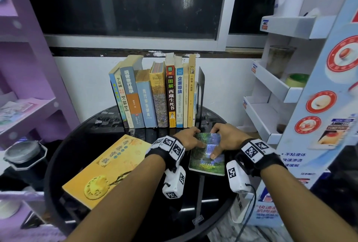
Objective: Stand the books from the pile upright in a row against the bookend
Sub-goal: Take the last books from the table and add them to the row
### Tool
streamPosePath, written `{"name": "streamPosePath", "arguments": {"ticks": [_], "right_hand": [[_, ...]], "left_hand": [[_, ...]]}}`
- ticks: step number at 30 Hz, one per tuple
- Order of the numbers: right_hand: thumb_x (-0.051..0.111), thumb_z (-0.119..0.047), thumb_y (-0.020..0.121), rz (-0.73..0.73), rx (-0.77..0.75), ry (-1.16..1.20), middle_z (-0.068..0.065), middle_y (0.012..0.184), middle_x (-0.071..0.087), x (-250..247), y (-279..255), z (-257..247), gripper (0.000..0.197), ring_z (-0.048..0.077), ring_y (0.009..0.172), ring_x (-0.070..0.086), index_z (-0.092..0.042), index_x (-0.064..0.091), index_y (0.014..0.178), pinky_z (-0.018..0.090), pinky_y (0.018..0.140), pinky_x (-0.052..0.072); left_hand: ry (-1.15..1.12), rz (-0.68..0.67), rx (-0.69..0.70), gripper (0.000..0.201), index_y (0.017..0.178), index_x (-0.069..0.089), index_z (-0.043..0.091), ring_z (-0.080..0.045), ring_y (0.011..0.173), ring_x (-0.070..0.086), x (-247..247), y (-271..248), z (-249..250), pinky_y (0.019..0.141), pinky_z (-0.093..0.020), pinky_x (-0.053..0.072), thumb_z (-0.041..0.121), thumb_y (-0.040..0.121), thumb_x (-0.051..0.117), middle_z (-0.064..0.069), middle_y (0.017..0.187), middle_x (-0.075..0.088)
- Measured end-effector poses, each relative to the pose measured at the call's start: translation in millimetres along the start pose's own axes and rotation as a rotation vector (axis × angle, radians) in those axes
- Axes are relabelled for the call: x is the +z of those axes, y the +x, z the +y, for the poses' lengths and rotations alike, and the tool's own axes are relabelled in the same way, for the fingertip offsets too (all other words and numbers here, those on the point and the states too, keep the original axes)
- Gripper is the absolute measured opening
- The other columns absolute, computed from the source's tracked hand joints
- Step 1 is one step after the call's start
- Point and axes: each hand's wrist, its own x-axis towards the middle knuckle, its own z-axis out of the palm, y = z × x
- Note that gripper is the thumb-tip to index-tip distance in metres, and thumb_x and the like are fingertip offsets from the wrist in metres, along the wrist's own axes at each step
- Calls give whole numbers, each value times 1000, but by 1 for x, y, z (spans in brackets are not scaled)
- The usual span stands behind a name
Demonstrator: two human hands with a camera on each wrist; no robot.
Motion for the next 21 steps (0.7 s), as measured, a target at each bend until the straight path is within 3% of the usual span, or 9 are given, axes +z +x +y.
{"name": "streamPosePath", "arguments": {"ticks": [6, 9, 11, 13, 16, 18, 21], "right_hand": [[96, -22, 49, 60, -71, 184, -4, 118, 57, -10, -5, -3, 76, 18, 111, 52, -25, 54, 112, 29, 88, 44], [96, -18, 50, 101, -111, 244, -6, 115, 59, -14, -8, -5, 74, 17, 107, 55, -26, 56, 111, 27, 84, 43], [97, -16, 48, 129, -113, 309, -4, 110, 64, -16, -7, -6, 75, 20, 102, 60, -28, 56, 109, 31, 85, 50], [97, -14, 45, 148, -101, 378, 0, 102, 69, -17, -6, -5, 78, 23, 96, 66, -31, 57, 109, 40, 87, 55], [97, -10, 44, 160, -100, 441, 2, 96, 73, -20, -5, -7, 79, 23, 90, 69, -30, 59, 111, 44, 86, 56], [95, -6, 49, 146, -114, 482, 2, 96, 74, -23, -6, -9, 72, 23, 91, 70, -24, 61, 109, 46, 86, 56], [87, 1, 62, 84, -125, 559, 12, 102, 72, -30, -10, -12, 55, 30, 95, 70, -14, 60, 107, 54, 86, 56]], "left_hand": [[-199, 0, -10, 71, 144, 30, 15, -26, 110, 57, -2, 2, -4, 93, -35, 49, 23, 85, 70, -12, 128, 55], [-377, -2, 1, 65, 141, 28, 11, -21, 95, 57, -4, 1, -3, 65, -26, 53, 12, 89, 66, -12, 120, 55], [-485, 17, 5, 60, 137, 28, 16, -17, 87, 56, -6, -2, -2, 51, -22, 51, 9, 90, 64, -5, 108, 54], [-570, 45, -3, 63, 136, 28, 16, -24, 97, 59, -7, -2, -3, 56, -30, 53, 7, 87, 67, -7, 114, 56], [-641, 72, 1, 61, 129, 33, 19, -35, 114, 57, -11, -3, -4, 87, -52, 52, 8, 83, 72, -13, 125, 56], [-657, 81, 21, 56, 124, 36, 17, -36, 111, 59, -15, -5, -4, 91, -57, 49, 7, 82, 72, -15, 121, 58], [-671, 72, 73, 45, 113, 42, 17, -34, 106, 62, -22, -8, -2, 88, -60, 50, 2, 82, 71, -16, 115, 61]]}}
